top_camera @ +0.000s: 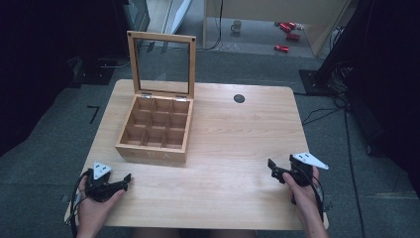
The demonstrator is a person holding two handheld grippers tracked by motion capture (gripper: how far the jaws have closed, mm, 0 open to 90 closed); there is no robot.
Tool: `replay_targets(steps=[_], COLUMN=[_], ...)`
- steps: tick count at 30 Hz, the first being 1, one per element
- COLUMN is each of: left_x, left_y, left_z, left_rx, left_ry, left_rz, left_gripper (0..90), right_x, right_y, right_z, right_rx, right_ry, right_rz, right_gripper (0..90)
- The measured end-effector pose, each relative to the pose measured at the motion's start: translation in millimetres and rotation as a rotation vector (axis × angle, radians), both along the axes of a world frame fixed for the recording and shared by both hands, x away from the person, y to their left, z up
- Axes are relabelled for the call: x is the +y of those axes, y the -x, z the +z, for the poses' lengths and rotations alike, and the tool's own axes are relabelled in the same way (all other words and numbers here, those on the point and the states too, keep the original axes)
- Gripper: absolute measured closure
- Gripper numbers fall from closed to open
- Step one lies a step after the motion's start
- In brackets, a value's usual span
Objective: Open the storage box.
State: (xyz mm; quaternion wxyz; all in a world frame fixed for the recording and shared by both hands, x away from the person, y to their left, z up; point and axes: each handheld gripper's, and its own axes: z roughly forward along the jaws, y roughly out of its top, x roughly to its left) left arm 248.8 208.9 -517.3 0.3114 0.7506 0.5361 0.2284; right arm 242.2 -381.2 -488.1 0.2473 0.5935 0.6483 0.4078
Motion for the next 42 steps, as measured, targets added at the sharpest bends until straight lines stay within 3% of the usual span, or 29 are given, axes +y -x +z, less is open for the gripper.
replay_targets(steps=[7, 17, 21, 27, 30, 35, 42], left_x=[-0.6, -0.9, -0.8, -0.8, -0.8, -0.8, -0.8], left_y=[0.4, 0.5, 0.5, 0.5, 0.5, 0.6, 0.5], left_z=[-0.1, -0.1, -0.1, -0.1, -0.1, -0.1, -0.1], left_rx=[-0.001, -0.001, -0.001, -0.001, -0.001, -0.001, -0.001], left_ry=[0.0, 0.001, 0.0, 0.0, 0.001, 0.0, 0.001], left_rz=[0.006, 0.007, 0.007, 0.007, 0.007, 0.007, 0.007], left_gripper=[17.5, 17.5, 17.5, 17.5, 17.5, 17.5, 17.5], right_x=[-18.7, -27.1, -26.3, -18.8, -16.2, -19.1, -19.0], right_y=[23.7, 51.8, 52.8, 51.8, 51.7, 49.5, 49.5], right_z=[-11.6, -23.5, -27.4, -36.7, -36.9, -37.2, -37.2], right_rx=[0.036, 0.06, 0.09, 0.135, 0.124, 0.145, 0.145], right_ry=[-0.013, 0.055, 0.061, 0.151, 0.2, 0.156, 0.156], right_rz=[-0.027, -0.054, -0.074, -0.073, -0.075, -0.06, -0.059], right_gripper=[10.4, 10.6, 10.9, 10.9, 11.3, 12.0, 12.0])
